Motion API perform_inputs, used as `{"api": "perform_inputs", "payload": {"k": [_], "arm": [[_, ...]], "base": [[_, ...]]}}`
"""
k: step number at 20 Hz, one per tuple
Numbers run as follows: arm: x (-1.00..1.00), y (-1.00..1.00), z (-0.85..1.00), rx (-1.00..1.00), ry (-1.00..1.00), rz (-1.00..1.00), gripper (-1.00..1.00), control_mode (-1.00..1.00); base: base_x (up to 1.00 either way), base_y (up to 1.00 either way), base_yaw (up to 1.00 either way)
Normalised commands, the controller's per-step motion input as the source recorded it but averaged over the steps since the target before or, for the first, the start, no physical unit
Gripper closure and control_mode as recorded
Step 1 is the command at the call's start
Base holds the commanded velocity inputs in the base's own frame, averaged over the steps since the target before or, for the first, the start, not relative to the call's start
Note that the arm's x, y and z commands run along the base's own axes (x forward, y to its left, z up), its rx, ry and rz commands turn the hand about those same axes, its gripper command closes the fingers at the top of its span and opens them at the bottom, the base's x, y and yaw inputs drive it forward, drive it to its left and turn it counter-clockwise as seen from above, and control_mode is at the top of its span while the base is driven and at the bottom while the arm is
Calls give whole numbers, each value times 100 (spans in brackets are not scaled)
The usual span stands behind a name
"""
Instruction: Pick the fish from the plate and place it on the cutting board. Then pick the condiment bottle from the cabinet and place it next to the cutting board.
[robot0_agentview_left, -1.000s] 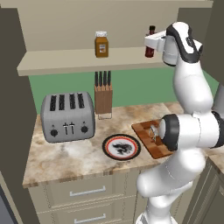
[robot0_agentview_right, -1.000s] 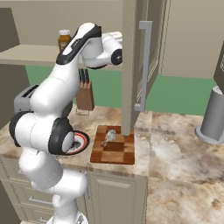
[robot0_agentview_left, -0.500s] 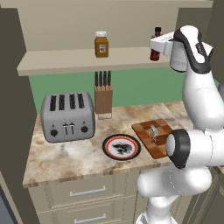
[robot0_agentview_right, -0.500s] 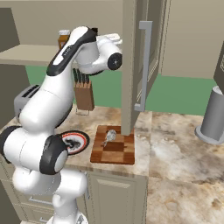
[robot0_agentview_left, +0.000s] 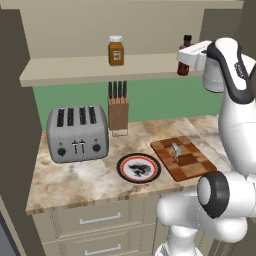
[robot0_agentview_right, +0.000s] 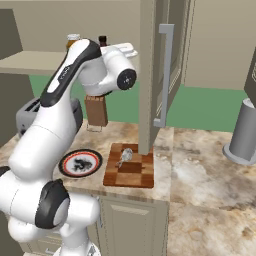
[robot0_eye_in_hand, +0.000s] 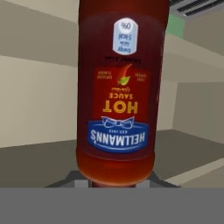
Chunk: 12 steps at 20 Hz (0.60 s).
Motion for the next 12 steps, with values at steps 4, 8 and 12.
{"api": "perform_inputs", "payload": {"k": [4,8,12], "arm": [[-55,0,0,0,0,0,100,-100],[-50,0,0,0,0,0,100,-100],[-47,0,-1,0,0,0,100,-100]], "base": [[0,0,0],[0,0,0],[0,0,0]]}}
